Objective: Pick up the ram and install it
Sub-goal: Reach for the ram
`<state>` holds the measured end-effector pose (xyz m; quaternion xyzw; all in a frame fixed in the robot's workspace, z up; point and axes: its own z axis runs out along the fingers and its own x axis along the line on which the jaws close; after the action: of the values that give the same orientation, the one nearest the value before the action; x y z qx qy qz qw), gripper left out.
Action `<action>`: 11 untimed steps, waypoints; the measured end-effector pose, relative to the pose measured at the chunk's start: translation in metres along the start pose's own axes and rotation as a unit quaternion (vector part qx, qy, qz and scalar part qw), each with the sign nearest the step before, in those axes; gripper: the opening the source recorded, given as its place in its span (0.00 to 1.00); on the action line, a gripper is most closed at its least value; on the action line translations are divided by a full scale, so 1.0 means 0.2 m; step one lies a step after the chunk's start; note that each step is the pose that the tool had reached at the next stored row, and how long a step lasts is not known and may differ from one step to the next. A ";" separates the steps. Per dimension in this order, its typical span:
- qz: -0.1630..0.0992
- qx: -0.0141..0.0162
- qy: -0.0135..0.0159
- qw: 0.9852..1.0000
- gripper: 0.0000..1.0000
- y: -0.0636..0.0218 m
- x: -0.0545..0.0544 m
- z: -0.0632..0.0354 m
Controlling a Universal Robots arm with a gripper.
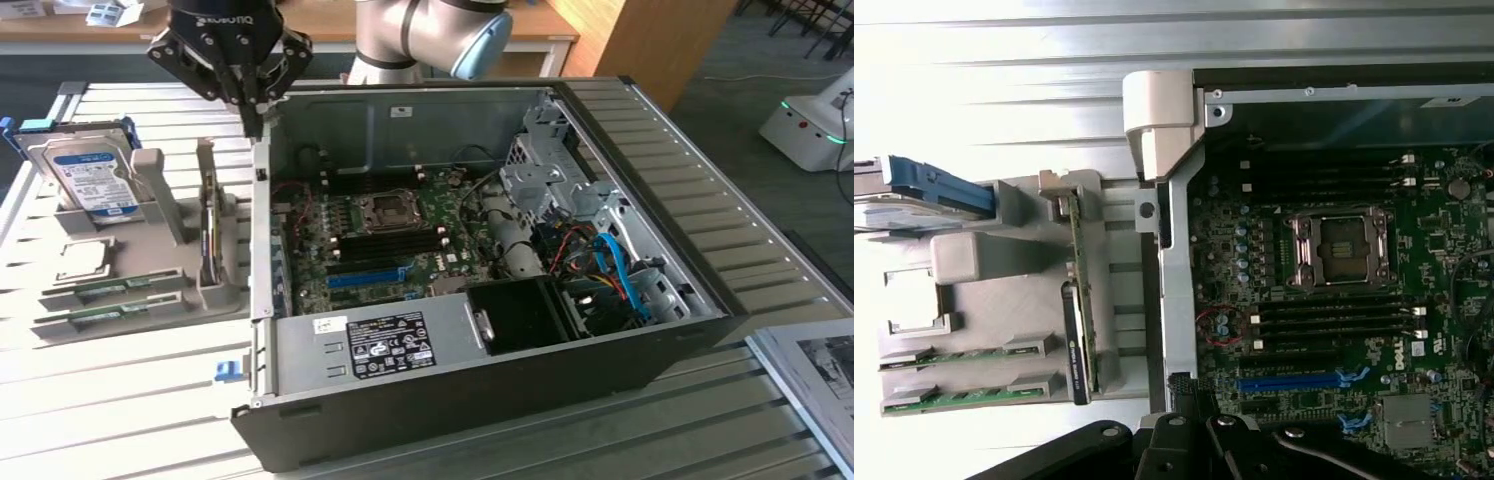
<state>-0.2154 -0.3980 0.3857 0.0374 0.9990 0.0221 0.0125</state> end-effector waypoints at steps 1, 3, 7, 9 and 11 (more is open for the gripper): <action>0.000 0.000 0.000 1.000 0.10 0.000 0.01 0.001; 0.000 0.000 0.000 1.000 0.10 -0.002 0.03 0.001; 0.000 0.000 0.000 1.000 0.10 -0.003 0.06 0.003; 0.000 0.000 0.000 1.000 0.10 -0.005 0.07 0.004; 0.000 0.000 0.000 1.000 0.10 -0.005 0.08 0.005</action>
<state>-0.2321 -0.3978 0.3843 0.0374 0.9990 0.0221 0.0124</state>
